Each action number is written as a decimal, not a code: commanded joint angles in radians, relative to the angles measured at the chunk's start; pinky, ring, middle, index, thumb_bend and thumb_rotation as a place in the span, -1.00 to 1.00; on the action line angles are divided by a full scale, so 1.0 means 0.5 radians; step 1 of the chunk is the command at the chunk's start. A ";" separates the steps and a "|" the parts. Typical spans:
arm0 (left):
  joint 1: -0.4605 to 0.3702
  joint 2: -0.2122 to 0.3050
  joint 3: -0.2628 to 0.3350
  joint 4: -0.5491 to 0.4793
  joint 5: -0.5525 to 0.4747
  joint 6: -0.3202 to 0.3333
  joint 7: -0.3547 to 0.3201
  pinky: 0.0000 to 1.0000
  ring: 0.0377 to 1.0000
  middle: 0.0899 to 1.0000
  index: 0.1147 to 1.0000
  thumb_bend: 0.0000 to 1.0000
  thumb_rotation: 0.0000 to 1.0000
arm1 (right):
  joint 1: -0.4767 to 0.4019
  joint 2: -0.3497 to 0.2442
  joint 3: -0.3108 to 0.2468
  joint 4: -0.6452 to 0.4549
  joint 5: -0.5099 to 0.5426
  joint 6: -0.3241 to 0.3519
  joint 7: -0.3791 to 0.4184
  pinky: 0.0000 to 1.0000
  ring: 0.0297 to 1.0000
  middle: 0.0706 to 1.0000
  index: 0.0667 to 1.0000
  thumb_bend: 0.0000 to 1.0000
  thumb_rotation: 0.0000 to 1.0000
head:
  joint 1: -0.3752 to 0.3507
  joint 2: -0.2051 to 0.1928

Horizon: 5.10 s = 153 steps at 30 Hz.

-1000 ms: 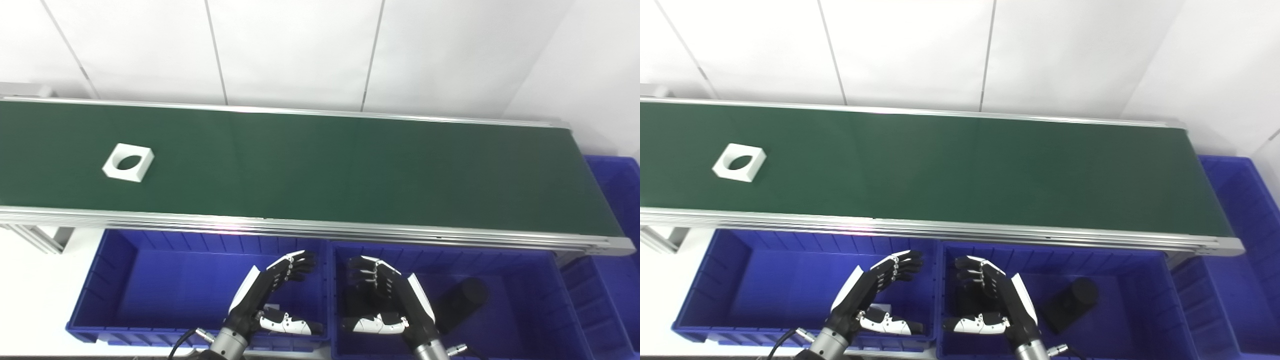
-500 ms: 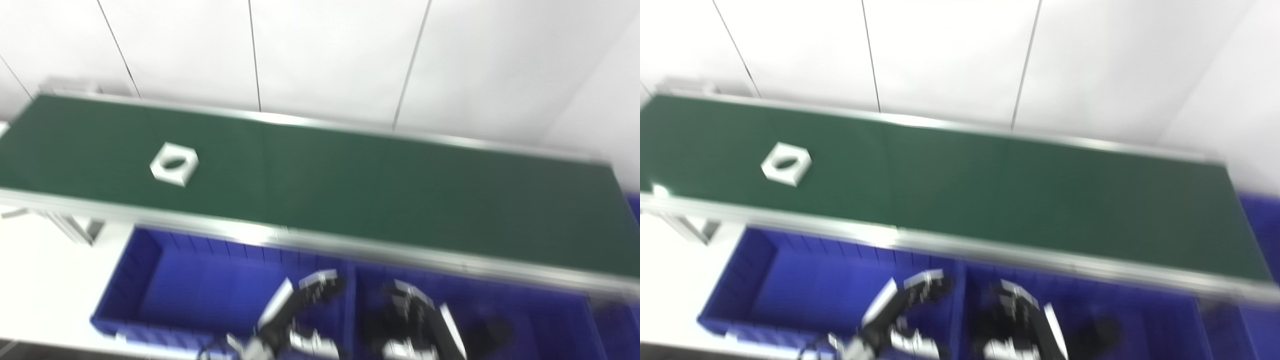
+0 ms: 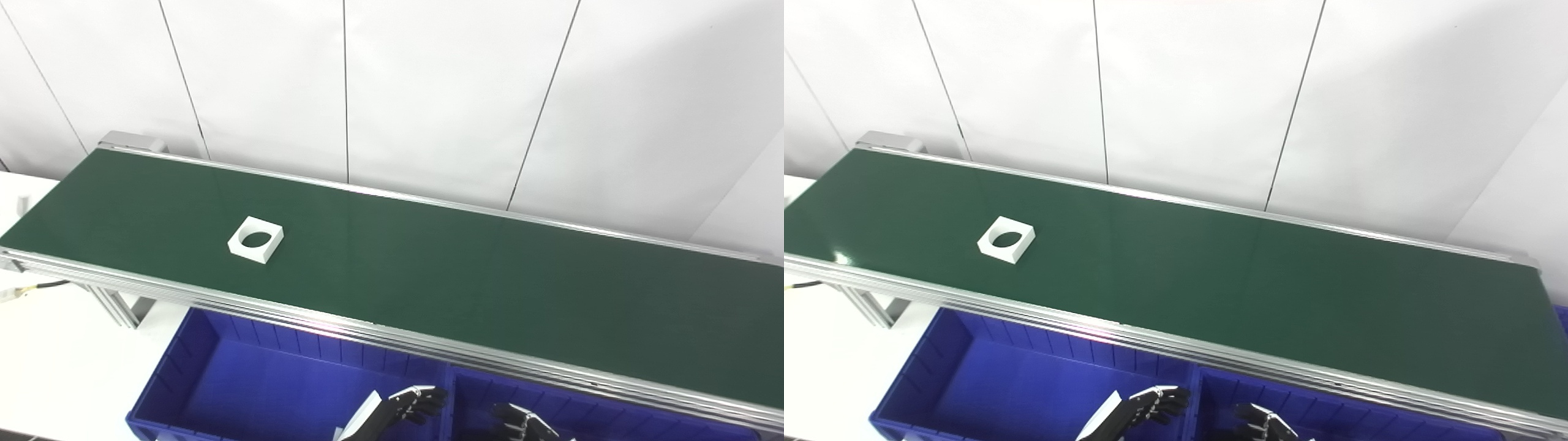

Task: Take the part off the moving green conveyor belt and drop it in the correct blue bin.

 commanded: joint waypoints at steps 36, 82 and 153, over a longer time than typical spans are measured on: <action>0.092 0.018 -0.104 -0.639 -0.031 -0.066 0.013 0.39 0.49 0.51 0.51 0.87 -0.52 | -0.114 0.021 -0.064 0.107 0.036 -0.104 0.090 0.29 0.42 0.51 0.46 0.70 -0.64 | 0.207 -0.038; -0.951 0.407 0.481 -0.964 1.182 0.549 -0.602 0.32 0.54 0.66 0.59 1.00 -0.65 | -0.133 0.086 -0.125 0.152 0.007 -0.104 0.108 0.31 0.41 0.50 0.45 0.71 -0.61 | 0.049 -0.024; -1.591 0.394 -0.084 0.426 1.331 0.815 -0.665 0.50 0.76 0.81 0.73 1.00 -0.43 | -0.033 0.090 0.100 -0.008 -0.052 -0.104 -0.147 0.26 0.40 0.49 0.45 0.75 -0.57 | -0.224 0.086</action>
